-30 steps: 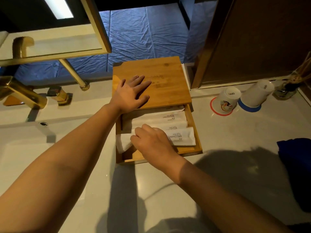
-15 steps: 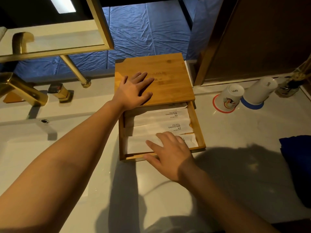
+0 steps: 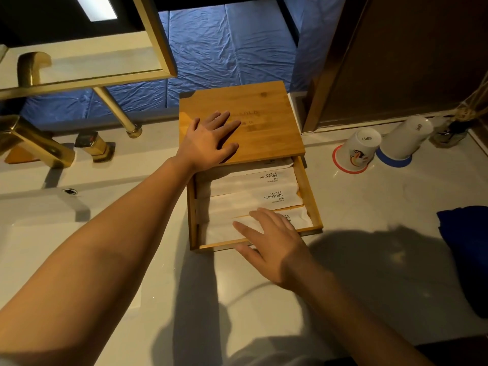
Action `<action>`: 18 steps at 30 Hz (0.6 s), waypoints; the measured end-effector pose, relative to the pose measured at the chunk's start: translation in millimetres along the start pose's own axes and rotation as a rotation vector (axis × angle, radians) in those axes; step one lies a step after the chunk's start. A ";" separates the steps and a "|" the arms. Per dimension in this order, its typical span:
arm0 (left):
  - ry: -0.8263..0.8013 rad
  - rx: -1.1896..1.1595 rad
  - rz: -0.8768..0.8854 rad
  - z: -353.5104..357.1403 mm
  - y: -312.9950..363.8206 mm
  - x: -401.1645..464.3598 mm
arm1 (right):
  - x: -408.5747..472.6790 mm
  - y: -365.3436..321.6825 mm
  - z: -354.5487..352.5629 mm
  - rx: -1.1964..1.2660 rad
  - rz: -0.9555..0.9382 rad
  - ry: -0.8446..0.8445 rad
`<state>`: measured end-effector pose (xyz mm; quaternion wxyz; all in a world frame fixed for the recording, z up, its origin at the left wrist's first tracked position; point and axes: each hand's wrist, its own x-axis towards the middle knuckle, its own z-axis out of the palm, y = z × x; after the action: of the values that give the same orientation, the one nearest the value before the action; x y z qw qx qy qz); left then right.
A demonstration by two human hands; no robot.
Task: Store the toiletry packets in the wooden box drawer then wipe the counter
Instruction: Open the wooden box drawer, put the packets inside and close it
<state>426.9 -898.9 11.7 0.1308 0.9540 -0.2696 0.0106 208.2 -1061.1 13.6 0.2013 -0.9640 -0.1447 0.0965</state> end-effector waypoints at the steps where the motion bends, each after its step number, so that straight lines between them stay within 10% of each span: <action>1: 0.000 0.000 -0.001 -0.1 -0.3 0.2 | -9.0 1.9 2.3 0.056 -0.072 0.175; 4: -0.005 0.007 -0.001 0.3 -0.2 0.4 | -36.7 11.0 17.9 0.273 -0.007 0.399; 11: -0.004 0.007 -0.006 0.8 0.5 0.2 | -12.6 9.4 28.4 1.227 0.828 -0.182; 18: -0.012 -0.001 -0.007 -0.3 0.0 0.4 | 0.0 0.1 21.7 1.319 0.867 -0.170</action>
<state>427.3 -899.0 11.9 0.1297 0.9549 -0.2670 0.0044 202.9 -1053.4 -6.0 0.6634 -0.6058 0.3158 0.3053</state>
